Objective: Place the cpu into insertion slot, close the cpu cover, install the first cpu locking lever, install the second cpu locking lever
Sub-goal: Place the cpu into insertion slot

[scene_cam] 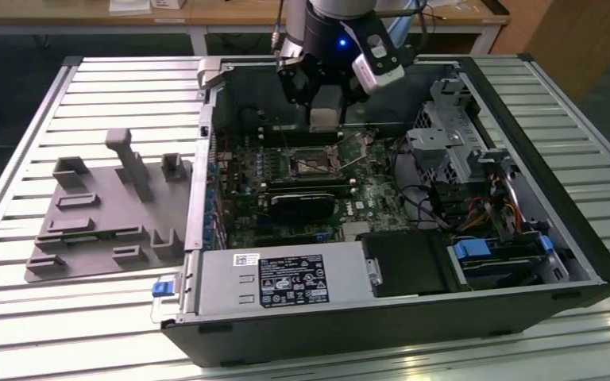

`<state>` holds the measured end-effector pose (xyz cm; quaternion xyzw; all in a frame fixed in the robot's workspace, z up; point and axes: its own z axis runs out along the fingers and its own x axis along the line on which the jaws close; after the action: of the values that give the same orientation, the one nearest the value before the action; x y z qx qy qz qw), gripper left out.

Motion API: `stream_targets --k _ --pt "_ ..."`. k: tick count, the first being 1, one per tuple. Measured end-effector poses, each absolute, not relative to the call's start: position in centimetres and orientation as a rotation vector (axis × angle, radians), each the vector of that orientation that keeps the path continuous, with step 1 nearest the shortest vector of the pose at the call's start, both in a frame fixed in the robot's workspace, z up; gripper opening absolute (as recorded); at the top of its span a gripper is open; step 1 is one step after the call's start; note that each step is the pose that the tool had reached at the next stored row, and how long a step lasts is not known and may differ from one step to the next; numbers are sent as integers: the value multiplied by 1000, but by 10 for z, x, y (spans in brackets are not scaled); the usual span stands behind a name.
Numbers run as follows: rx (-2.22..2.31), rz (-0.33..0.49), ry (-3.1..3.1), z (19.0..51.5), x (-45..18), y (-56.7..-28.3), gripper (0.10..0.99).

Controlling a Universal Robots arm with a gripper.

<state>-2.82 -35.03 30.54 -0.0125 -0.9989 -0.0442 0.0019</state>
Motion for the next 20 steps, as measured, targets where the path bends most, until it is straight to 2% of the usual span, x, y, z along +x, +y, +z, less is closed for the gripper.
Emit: stream_targets --k 20 --pt "-39 -129 -3143 269 -28 -344 537"
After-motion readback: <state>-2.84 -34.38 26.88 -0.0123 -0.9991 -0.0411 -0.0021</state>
